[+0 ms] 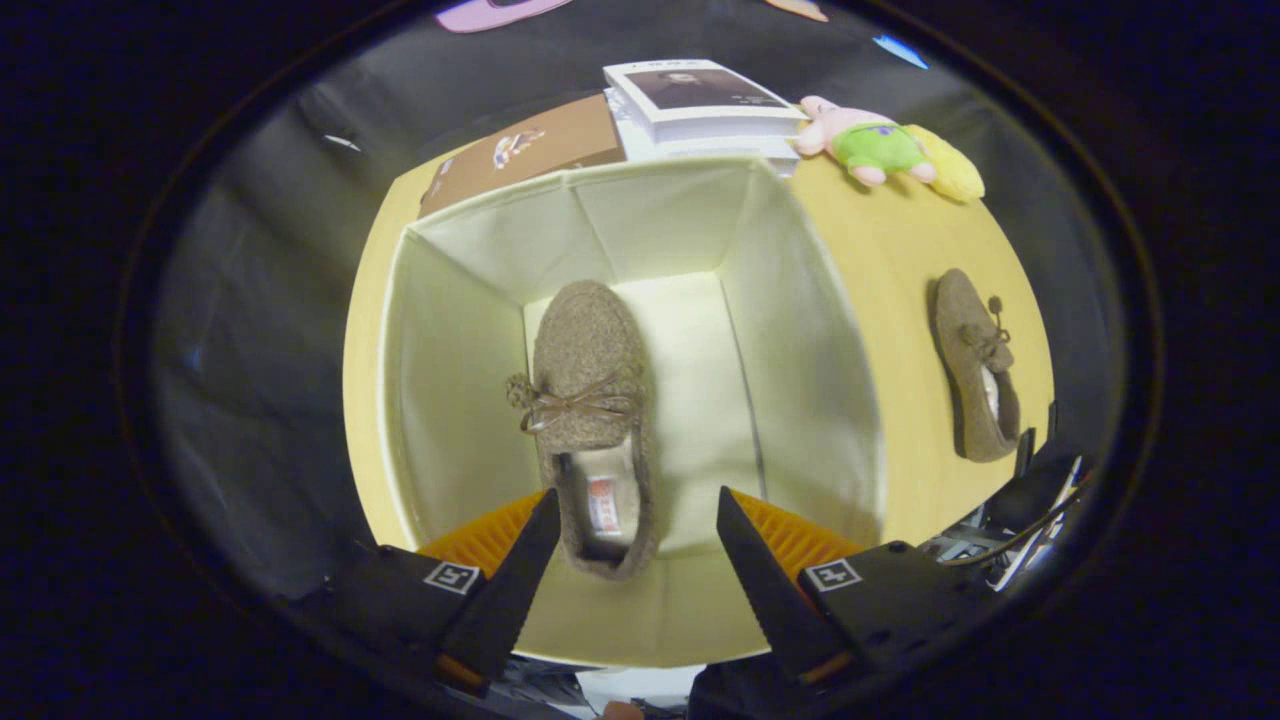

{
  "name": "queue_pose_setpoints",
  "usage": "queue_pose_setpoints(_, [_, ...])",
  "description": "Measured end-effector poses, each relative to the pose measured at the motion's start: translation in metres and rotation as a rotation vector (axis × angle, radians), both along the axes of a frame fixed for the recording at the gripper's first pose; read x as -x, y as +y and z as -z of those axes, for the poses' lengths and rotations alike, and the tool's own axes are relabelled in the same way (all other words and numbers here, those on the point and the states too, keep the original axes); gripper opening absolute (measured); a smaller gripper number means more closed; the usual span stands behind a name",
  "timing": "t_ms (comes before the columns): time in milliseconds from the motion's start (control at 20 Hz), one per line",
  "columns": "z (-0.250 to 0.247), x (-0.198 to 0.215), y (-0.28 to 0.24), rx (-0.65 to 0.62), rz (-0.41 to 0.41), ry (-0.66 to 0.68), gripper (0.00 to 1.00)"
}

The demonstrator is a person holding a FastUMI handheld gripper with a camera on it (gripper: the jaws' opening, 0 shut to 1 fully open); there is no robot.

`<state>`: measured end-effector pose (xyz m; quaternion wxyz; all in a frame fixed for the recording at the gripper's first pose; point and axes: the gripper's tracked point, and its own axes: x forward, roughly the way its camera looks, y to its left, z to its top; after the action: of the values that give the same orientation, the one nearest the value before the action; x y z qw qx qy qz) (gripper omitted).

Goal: Open the storage box then place both shoes into the box .Put the left shoe in first, then the right shoe, with the right side of both shoes facing outward in a uniform manner.

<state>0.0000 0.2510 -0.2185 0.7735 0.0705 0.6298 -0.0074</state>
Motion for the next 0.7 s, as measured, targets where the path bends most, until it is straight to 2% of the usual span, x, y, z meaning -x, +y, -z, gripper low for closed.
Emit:
queue_pose_setpoints(250, [-0.04,-0.009,-0.047,0.024,0.028,-0.088,1.0])
queue_pose_setpoints(400, [-0.062,-0.013,-0.089,0.106,0.032,-0.118,0.99])
queue_pose_setpoints(700, [-0.094,-0.021,-0.195,0.212,0.16,-0.166,0.98])
